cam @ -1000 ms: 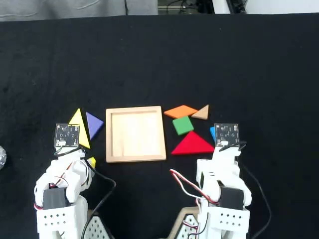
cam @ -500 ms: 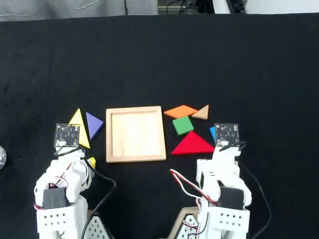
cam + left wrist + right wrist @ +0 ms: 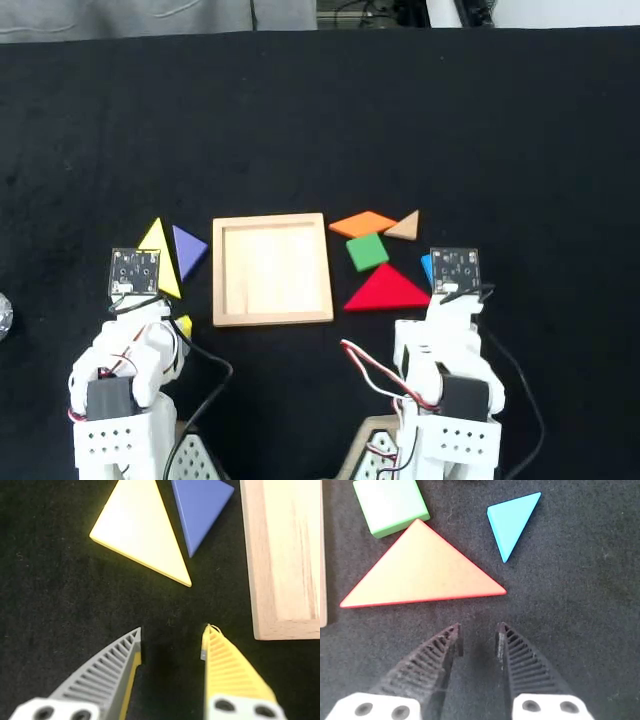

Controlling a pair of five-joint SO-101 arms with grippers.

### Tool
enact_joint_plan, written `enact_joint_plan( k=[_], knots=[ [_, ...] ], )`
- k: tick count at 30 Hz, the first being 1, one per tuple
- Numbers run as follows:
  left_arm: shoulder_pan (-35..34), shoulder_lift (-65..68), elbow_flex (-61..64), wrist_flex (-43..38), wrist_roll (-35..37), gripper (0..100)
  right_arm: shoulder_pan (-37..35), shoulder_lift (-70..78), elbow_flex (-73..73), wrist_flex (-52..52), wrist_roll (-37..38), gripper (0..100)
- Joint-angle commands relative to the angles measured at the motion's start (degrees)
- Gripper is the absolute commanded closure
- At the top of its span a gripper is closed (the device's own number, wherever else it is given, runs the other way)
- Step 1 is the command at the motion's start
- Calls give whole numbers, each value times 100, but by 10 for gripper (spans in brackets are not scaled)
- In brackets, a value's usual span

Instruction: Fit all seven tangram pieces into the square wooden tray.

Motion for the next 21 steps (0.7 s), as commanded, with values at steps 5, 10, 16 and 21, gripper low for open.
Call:
enact_joint_plan(
  k=[5, 10, 16, 21],
  knots=[
    [435, -53, 110, -1574, 0, 795, -132, -462, -4, -1574, -26, 875],
    [1270, -62, 110, -1802, -44, 794, -132, -462, -4, -2470, -26, 875],
    [1490, -18, 110, -3130, -44, 798, -554, -453, -4, -2813, -26, 875],
    [1341, -53, 110, -2207, -229, 794, -1143, -426, -4, -2637, -26, 875]
  ],
)
